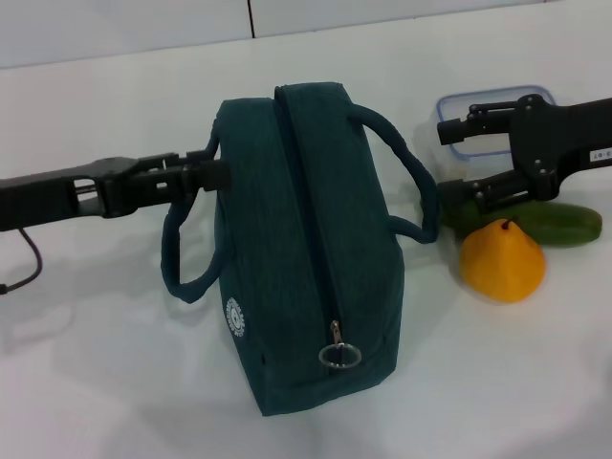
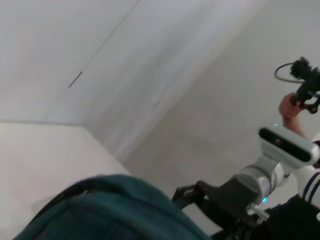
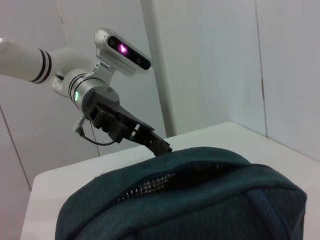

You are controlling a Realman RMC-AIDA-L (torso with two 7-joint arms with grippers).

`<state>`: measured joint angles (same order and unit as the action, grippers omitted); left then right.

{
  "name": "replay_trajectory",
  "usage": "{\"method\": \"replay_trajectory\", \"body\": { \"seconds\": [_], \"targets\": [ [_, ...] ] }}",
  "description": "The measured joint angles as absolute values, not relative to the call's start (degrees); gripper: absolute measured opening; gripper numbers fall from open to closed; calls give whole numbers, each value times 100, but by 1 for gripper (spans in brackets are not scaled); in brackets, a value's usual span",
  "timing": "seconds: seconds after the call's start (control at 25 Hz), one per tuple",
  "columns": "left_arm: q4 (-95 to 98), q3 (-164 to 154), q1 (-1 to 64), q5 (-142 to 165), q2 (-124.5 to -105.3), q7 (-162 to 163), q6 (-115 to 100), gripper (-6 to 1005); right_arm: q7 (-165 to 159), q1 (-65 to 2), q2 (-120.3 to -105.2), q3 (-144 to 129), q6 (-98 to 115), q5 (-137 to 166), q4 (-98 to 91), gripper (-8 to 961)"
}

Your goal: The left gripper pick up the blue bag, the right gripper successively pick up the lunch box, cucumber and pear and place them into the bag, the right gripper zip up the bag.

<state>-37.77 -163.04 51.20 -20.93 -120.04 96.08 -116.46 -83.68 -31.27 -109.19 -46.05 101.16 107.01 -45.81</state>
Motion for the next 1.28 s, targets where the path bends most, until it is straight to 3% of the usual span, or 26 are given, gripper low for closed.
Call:
{"method": "replay_trajectory", "body": {
  "seconds": [1.28],
  "targets": [
    [-2983,-16303,4809,-2302,-12000,9398,-10919,785,-9009,-3274,-11018,-4587,10056,10639,-4605,847]
  ]
}}
